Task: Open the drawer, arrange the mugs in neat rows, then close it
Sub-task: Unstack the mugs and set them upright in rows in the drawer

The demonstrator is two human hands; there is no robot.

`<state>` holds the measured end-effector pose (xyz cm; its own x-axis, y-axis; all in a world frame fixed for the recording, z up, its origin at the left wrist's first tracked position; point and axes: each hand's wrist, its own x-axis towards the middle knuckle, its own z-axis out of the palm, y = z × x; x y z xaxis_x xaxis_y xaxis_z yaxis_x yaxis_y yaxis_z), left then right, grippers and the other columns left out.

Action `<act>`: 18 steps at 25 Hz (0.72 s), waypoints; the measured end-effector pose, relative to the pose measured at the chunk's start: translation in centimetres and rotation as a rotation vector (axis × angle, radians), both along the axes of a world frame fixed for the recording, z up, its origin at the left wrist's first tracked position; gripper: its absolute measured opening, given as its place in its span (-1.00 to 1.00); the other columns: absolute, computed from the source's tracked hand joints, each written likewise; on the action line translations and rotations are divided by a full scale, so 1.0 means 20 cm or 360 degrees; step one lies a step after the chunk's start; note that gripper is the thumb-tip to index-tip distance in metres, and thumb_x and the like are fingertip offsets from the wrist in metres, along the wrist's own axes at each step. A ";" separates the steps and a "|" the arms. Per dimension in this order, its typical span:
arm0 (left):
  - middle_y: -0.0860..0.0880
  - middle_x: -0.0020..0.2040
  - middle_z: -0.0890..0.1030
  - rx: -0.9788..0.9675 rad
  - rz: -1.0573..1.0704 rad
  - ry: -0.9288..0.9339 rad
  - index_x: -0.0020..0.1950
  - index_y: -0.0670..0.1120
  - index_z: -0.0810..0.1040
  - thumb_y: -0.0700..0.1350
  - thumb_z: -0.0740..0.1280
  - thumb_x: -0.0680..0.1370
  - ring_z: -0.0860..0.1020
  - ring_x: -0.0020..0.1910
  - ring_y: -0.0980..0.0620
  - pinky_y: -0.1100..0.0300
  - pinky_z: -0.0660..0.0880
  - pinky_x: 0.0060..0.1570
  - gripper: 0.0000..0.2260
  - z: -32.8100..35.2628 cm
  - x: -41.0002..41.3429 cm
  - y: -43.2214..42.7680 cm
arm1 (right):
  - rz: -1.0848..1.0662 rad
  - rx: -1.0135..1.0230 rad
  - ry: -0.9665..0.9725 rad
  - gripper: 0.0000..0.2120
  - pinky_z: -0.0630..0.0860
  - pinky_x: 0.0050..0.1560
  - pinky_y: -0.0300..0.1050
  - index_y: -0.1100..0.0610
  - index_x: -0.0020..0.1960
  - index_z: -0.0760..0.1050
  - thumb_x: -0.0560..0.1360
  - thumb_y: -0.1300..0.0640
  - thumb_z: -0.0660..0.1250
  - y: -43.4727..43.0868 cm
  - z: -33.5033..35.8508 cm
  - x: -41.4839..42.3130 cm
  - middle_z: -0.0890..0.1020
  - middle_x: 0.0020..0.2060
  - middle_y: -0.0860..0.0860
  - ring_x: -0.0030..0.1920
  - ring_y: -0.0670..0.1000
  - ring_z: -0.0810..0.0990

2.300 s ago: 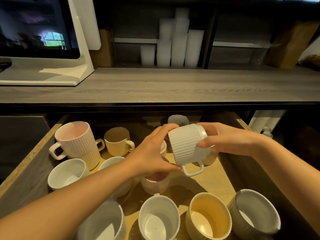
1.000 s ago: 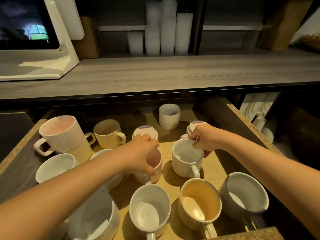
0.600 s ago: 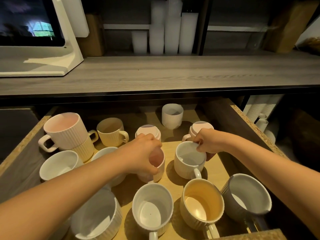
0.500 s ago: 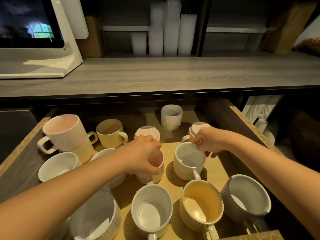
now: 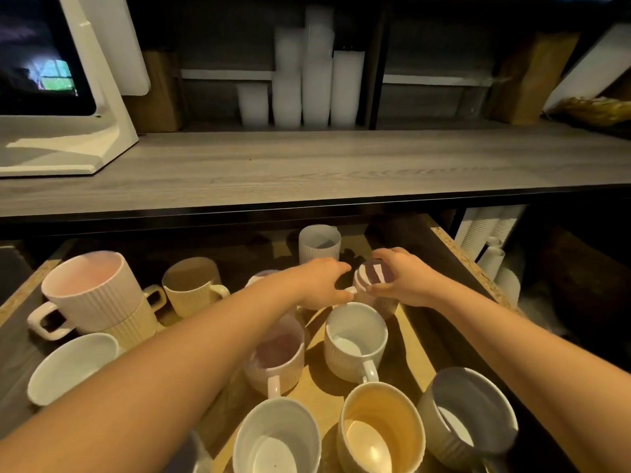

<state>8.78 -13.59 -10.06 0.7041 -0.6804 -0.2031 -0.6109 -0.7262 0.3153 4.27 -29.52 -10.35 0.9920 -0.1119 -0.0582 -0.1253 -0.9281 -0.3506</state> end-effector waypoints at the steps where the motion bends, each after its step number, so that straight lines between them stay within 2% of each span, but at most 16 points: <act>1: -0.06 0.51 0.22 -0.0019 0.0011 0.0065 0.51 -0.01 0.10 0.05 0.22 0.57 0.26 0.44 -0.07 0.04 0.29 0.34 -0.44 -0.02 0.02 -0.03 | -0.0014 0.0021 0.0028 -0.32 0.41 0.29 -0.08 0.10 0.47 0.19 0.45 0.04 0.40 0.00 -0.01 0.01 0.30 0.43 0.11 0.37 0.11 0.36; 7: -0.07 0.47 0.31 -0.0156 0.0018 0.0245 0.50 -0.02 0.14 0.06 0.20 0.58 0.36 0.38 -0.07 0.09 0.38 0.24 -0.47 -0.08 0.05 -0.10 | -0.0070 -0.0011 0.0069 -0.24 0.45 0.21 -0.11 0.09 0.48 0.16 0.41 0.02 0.45 -0.02 -0.07 0.03 0.36 0.38 0.11 0.32 0.10 0.41; 10: -0.06 0.49 0.26 -0.0174 0.0023 0.0239 0.51 0.01 0.10 0.06 0.21 0.57 0.31 0.41 -0.09 0.06 0.35 0.29 -0.45 -0.08 0.05 -0.10 | -0.0134 -0.0017 0.0021 -0.20 0.45 0.19 -0.10 0.12 0.48 0.19 0.36 0.01 0.49 -0.02 -0.04 0.02 0.36 0.38 0.11 0.33 0.10 0.41; 15: -0.01 0.41 0.37 -0.0448 -0.0029 0.0243 0.50 0.07 0.08 -0.05 0.35 0.51 0.43 0.29 0.01 0.16 0.42 0.18 -0.36 -0.04 0.01 -0.03 | -0.0079 -0.0189 -0.0187 -0.33 0.47 -0.07 -0.23 0.09 0.36 0.36 0.33 -0.09 0.46 -0.01 0.10 -0.03 0.46 0.21 0.07 0.12 0.05 0.49; 18: 0.05 0.40 0.37 -0.0606 -0.0070 0.0184 0.49 0.11 0.07 -0.06 0.42 0.46 0.39 0.29 0.09 0.28 0.35 0.13 -0.28 0.02 -0.03 0.05 | 0.0033 -0.0242 -0.0290 -0.36 0.41 -0.19 -0.27 0.05 0.31 0.39 0.30 -0.14 0.44 -0.01 0.21 -0.06 0.44 0.04 -0.01 -0.01 -0.01 0.46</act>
